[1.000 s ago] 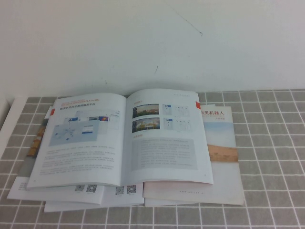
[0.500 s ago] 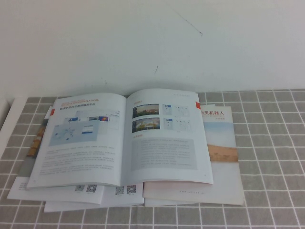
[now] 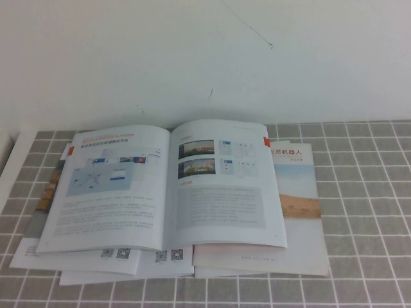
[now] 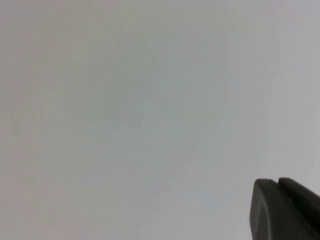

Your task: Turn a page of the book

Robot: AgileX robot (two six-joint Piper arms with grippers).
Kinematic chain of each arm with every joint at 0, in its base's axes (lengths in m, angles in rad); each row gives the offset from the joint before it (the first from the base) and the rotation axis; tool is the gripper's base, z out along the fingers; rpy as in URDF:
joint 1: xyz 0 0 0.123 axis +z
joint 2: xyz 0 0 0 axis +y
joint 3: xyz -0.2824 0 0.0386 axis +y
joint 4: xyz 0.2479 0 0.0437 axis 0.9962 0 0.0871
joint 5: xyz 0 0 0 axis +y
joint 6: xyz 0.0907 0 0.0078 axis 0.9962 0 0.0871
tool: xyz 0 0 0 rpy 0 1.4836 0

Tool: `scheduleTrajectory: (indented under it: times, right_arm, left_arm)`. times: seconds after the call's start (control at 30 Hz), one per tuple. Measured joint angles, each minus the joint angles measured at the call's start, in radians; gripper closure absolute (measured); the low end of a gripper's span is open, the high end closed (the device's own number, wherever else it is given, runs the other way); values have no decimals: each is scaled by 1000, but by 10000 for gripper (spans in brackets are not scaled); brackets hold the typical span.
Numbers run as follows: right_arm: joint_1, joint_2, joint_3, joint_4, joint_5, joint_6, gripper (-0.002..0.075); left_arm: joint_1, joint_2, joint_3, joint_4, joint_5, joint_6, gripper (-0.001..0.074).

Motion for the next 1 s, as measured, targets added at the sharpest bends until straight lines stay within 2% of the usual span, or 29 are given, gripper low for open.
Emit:
scheduleTrajectory:
  times: [0.13,0.3,0.5,0.67,0.8,0.87,1.0]
  right_arm:
    - [7,185,-52,78,203,-4,729]
    - [21,314,-52,116,334,-40,729]
    - [21,405,-52,331,479,-39,729]
    - [23,511,-52,402,546,-38,729]
    - [23,596,-52,484,580,-109,729]
    - [23,703,-52,601,639,-263,729]
    - [27,843,-52,700,691,-393,729]
  left_arm:
    - [-57,122,-19,0,159,34,738]
    - [-206,277,-22,2,267,132,738]
    - [-337,416,-22,34,280,166,738]
    - [-353,529,-22,34,226,175,738]
    - [-353,637,-22,-8,221,213,738]
    - [-353,717,-22,-92,221,307,738]
    - [-349,857,-29,-339,215,547,738]
